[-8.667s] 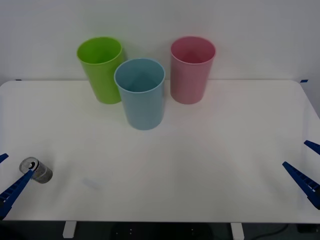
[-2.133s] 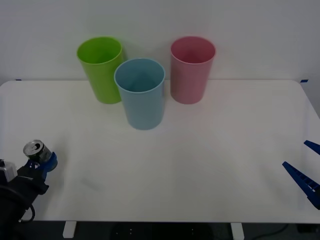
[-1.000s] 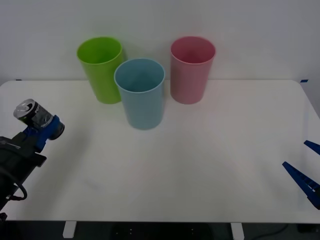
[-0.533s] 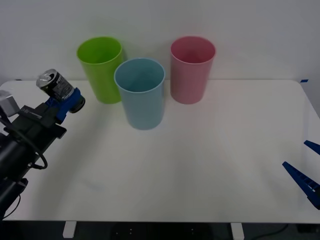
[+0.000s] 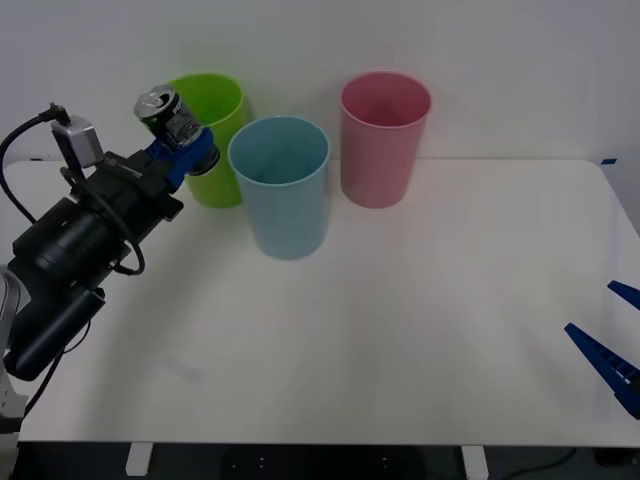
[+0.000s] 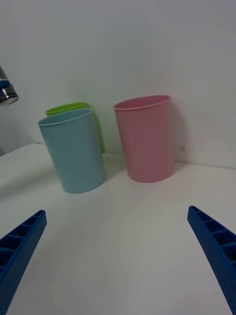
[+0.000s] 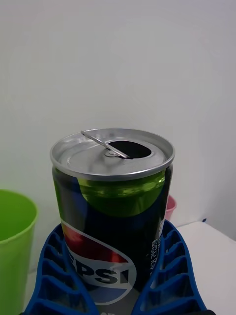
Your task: Grasp the object on the table and drop it into the matching bin: aluminum can to the light blue bin, PET bottle to the pink bin.
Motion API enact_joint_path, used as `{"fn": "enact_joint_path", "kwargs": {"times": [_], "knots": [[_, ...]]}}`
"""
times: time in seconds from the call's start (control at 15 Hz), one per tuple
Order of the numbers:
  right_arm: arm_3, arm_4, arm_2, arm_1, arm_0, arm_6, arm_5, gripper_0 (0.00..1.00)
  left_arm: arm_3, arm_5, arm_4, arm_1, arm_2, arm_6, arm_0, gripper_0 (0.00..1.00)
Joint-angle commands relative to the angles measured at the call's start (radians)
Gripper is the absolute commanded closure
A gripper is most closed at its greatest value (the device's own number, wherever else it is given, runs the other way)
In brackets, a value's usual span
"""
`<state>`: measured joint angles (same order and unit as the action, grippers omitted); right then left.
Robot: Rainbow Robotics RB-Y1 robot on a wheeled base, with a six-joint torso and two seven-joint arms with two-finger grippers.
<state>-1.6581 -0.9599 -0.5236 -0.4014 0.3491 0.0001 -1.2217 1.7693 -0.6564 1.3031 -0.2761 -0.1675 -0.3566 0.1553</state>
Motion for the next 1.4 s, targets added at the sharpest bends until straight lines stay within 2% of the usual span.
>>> {"fn": "enact_joint_path", "kwargs": {"times": [0.07,0.4,0.6,1.0,1.4], "knots": [[0.000,0.000,0.000,0.000,0.000,0.000,0.000,0.00,-0.076,-0.023,0.039,0.000,0.000,0.008,0.093,0.99],[0.000,0.000,0.000,0.000,0.000,0.000,0.000,0.00,-0.220,-0.038,0.166,0.002,0.020,0.011,0.250,0.98],[0.000,0.000,0.000,0.000,0.000,0.000,0.000,0.00,-0.358,-0.068,0.246,0.002,0.023,0.008,0.366,0.98],[0.000,0.000,0.000,0.000,0.000,0.000,0.000,0.00,-0.522,-0.062,0.271,0.005,0.075,-0.004,0.507,0.97],[0.000,0.000,0.000,0.000,0.000,0.000,0.000,0.00,-0.528,-0.051,0.277,0.020,0.097,-0.008,0.520,0.95]]}}
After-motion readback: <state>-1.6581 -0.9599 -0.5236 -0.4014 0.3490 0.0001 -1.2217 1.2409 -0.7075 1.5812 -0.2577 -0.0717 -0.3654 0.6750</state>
